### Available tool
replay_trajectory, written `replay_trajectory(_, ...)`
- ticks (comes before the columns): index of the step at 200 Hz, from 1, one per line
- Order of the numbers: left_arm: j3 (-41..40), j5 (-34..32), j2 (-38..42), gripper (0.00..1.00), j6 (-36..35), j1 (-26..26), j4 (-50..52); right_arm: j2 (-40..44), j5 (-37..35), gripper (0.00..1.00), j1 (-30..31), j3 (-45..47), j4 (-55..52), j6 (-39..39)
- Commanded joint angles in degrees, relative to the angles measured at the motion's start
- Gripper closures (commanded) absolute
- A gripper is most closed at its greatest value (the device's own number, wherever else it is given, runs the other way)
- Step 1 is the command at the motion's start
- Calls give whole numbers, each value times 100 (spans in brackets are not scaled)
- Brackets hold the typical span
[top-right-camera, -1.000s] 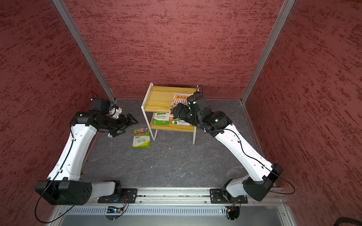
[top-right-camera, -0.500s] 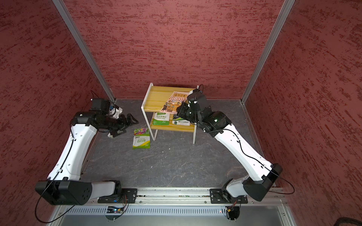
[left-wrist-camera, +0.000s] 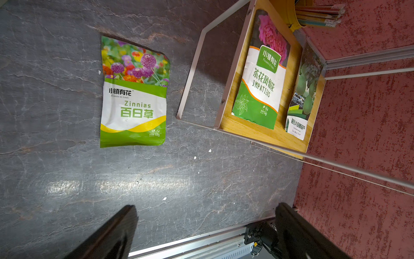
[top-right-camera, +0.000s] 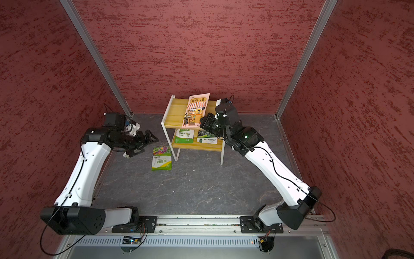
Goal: Take the seed bag off the shelf
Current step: Pick up the seed packet from the shelf, then place the seed packet at the center of the board.
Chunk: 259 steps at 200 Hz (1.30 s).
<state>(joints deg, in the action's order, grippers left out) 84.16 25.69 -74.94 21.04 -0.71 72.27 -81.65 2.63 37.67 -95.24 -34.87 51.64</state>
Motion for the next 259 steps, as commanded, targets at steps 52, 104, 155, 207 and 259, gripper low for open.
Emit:
replay_trajectory(52,-42,25,98,0,-91,-131,-64,894,1137,100,-2374,-293,-1154,-477)
replay_trajectory(104,-104,-44,115,0,-56,-177,-73,1338,2466,100,-3977,1296,-1456,-1124)
replay_trajectory(155,-368,-100,238,0,-25,-204,-11,1381,2463,100,-3994,3459,-1240,-1846)
replay_trajectory(207,-539,-100,261,0,-29,-203,-1,920,1828,100,-3988,4417,-1294,-2590)
replay_trajectory(259,-583,75,192,0,65,-201,-114,-130,828,100,-4058,4088,-1544,-3409)
